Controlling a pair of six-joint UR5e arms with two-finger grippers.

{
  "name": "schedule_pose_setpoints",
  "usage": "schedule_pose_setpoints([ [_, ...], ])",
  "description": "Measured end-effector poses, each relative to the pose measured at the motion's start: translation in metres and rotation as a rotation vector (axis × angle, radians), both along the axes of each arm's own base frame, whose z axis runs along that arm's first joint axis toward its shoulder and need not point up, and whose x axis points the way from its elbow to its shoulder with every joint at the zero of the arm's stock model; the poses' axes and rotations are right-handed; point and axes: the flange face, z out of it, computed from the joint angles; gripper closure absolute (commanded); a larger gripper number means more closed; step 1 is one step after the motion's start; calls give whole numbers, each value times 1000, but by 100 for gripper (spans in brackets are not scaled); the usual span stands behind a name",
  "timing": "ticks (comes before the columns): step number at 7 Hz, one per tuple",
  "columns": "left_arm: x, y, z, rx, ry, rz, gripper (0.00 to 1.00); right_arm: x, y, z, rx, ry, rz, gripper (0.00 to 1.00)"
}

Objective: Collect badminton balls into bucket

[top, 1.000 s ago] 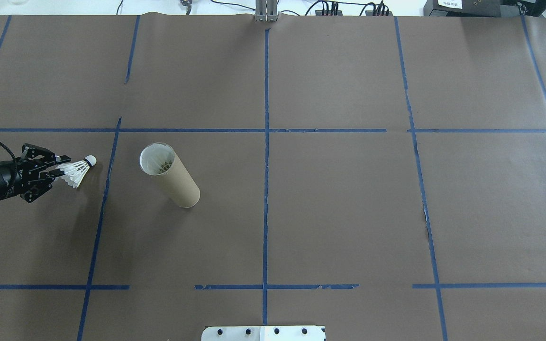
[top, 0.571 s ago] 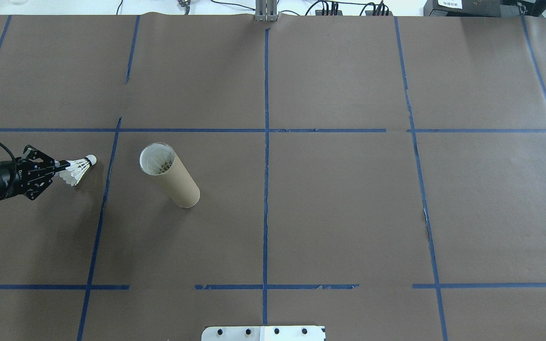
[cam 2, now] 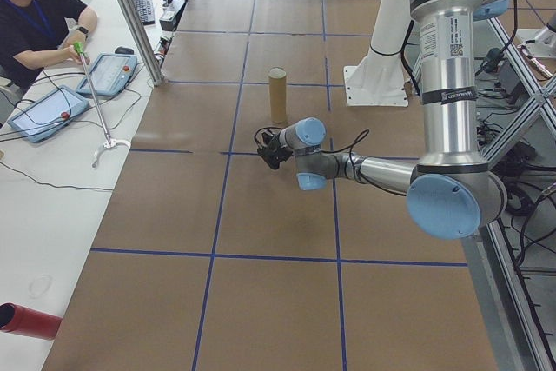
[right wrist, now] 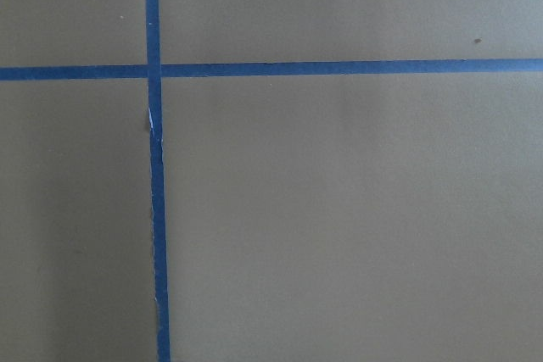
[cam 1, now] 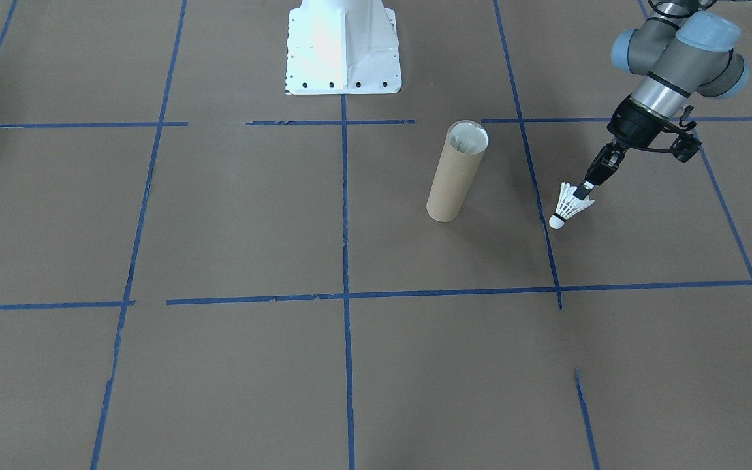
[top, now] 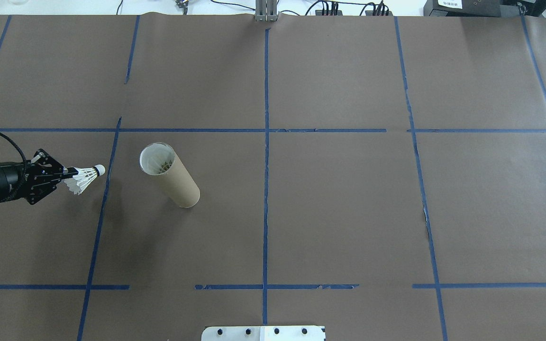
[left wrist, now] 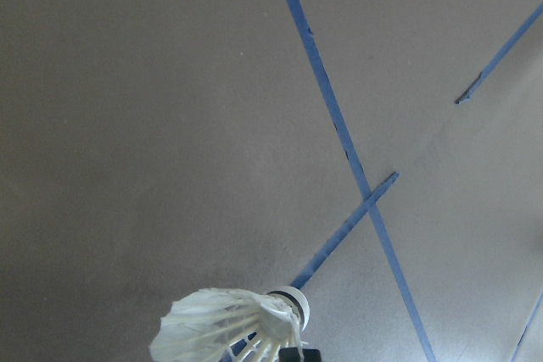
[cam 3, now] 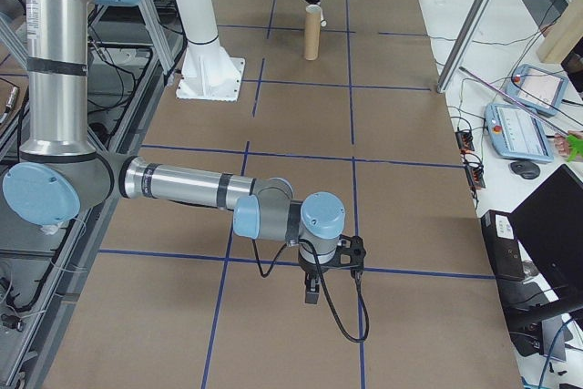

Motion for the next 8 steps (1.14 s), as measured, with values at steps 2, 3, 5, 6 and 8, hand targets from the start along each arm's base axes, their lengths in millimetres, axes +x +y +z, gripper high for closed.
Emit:
schedule_pose_setpoints([
  [2, -11, -1, -43, 62, -116, 138, 100, 0, 0, 0, 0, 0, 0, 0],
  [3, -24, -5, -61, 85, -161, 191, 100, 0, 0, 0, 0, -1, 0, 0],
  [5, -46, -4, -101, 113, -282, 272, 100, 0, 0, 0, 0, 0, 0, 0],
  [6, -54, -2, -123, 114, -344, 306, 100, 0, 0, 0, 0, 0, 0, 0],
  [8, -48, -23, -192, 72, -447, 353, 100, 0, 0, 0, 0, 0, 0, 0],
])
